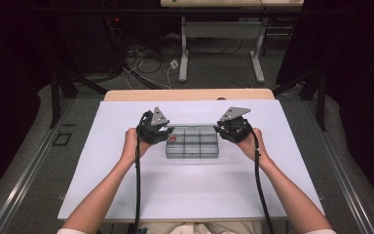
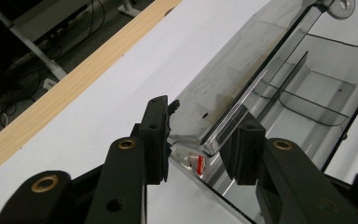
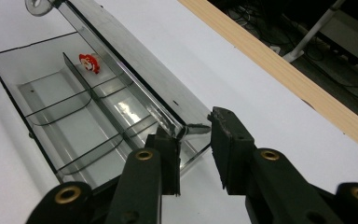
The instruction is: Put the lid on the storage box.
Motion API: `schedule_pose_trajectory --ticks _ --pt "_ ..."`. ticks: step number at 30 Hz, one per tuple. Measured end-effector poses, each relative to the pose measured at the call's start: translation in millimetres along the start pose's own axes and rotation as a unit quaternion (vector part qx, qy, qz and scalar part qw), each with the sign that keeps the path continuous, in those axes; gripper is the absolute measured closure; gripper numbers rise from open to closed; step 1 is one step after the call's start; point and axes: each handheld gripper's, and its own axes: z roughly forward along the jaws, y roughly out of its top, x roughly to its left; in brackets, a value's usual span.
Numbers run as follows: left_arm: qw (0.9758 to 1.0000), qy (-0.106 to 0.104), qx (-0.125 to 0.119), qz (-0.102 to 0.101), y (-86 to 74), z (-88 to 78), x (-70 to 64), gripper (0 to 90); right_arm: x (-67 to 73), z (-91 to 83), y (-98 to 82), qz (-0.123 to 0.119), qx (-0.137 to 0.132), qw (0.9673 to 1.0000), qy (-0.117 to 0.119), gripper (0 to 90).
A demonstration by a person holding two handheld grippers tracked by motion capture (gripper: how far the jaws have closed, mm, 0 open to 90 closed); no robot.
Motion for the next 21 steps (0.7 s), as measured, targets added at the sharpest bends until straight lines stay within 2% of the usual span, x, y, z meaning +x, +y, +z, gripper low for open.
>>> schedule_pose_trajectory --ticks 3,10,15,21 --pt "0.9999 -0.009 0.006 -0.008 -3.8 -2.7 2.1 65.6 1.7 -0.7 -1.3 0.001 0.003 1.0000 0.000 72.9" --pt "0.9997 -0.011 0.008 -0.019 -11.6 -3.5 1.8 65.4 2.2 -4.9 -1.2 0.010 -0.003 0.9999 0.005 72.0" --pt "0.9998 -0.007 0.009 -0.015 -13.5 -5.0 -0.2 65.4 3.5 -9.0 -1.1 0.010 -0.005 0.9999 0.009 71.6" --pt "0.9998 -0.012 0.015 -0.010 -14.4 -7.2 -2.5 65.0 6.2 -11.3 -3.2 0.007 -0.003 0.9999 0.009 71.5"
